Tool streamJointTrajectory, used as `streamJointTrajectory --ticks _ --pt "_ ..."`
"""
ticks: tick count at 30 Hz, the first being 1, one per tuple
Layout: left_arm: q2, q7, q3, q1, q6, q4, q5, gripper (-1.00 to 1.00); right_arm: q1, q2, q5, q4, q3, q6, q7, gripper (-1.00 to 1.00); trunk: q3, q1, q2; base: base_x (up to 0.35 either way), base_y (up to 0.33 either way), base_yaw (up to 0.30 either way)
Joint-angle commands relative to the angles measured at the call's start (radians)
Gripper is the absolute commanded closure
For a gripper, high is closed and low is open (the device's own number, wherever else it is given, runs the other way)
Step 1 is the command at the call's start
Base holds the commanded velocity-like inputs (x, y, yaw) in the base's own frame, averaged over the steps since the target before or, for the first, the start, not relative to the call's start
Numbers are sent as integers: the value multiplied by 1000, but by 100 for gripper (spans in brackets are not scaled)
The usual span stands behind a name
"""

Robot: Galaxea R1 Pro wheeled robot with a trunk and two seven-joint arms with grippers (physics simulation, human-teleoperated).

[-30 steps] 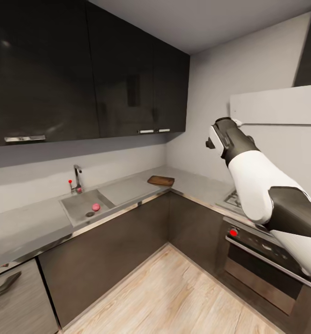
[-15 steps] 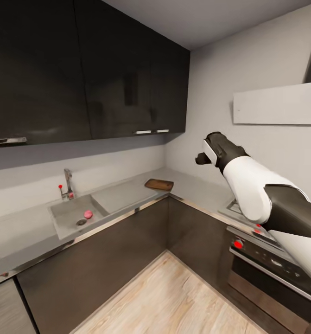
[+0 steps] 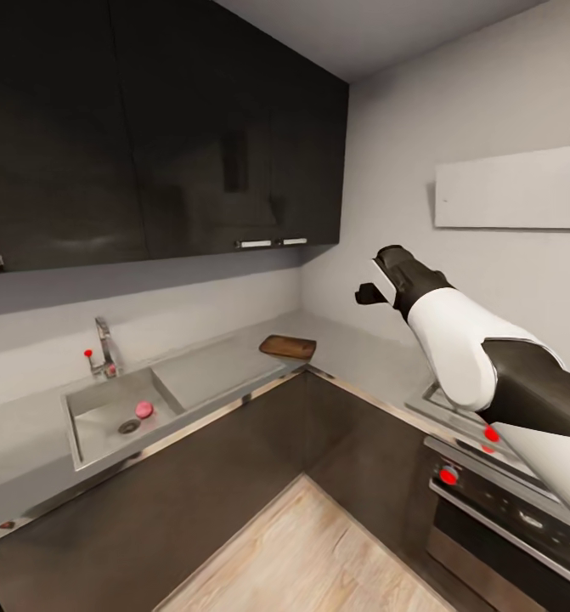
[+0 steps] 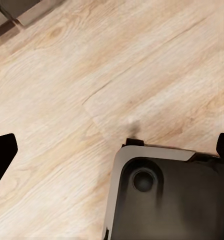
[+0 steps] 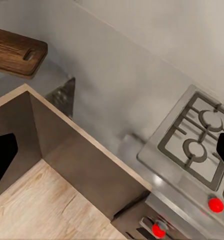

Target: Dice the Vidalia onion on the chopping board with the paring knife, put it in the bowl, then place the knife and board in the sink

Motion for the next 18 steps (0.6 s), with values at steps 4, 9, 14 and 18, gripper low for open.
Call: streamJointTrajectory --ticks 4,9,14,18 --pt "0 0 -3 0 -3 0 2 -100 1 3 8 0 -8 -1 0 -100 0 1 0 268 -2 0" --pt "0 0 -2 0 -4 0 2 -100 3 3 8 0 -8 -25 0 -100 0 1 0 44 0 0" --pt "1 0 -2 0 -2 3 2 -100 5 4 9 1 -8 -30 0 -100 0 1 0 66 0 0" --pt "0 0 -1 0 -2 16 2 -100 5 4 8 1 -7 -31 0 -100 0 1 0 248 0 0"
